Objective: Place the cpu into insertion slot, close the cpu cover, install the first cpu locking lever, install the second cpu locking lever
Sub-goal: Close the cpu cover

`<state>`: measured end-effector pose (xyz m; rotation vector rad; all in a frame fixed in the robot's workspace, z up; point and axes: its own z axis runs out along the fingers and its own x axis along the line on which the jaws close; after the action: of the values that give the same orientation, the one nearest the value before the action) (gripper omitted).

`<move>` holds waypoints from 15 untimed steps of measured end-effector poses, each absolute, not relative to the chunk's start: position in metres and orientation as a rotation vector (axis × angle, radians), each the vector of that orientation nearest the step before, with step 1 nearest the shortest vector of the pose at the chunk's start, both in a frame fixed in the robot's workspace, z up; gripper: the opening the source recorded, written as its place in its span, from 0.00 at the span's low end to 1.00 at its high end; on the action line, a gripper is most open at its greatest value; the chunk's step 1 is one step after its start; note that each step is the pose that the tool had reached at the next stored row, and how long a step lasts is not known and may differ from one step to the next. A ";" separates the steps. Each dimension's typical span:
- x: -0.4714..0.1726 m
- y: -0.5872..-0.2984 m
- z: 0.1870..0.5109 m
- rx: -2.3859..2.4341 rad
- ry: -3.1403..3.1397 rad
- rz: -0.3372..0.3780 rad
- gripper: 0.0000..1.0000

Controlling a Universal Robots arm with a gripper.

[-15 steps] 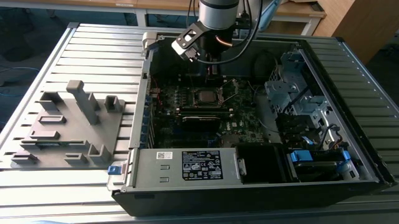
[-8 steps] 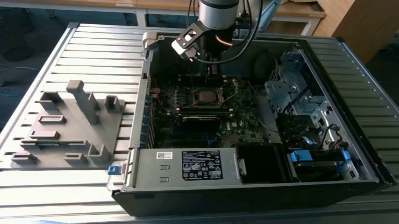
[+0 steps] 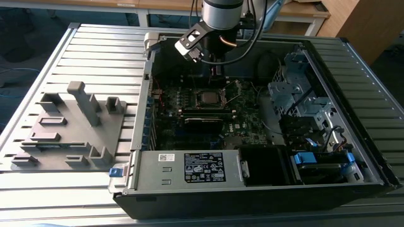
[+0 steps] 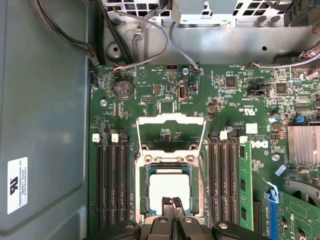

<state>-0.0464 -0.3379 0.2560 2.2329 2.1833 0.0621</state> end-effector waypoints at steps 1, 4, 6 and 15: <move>-0.046 -0.338 0.256 2.233 2.183 0.062 0.11; -0.045 -0.338 0.256 2.233 2.183 0.062 0.11; -0.045 -0.338 0.256 2.233 2.183 0.062 0.11; -0.042 -0.338 0.256 2.233 2.183 0.062 0.11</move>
<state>-0.0422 -0.3379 0.2560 2.2328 2.1834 0.0621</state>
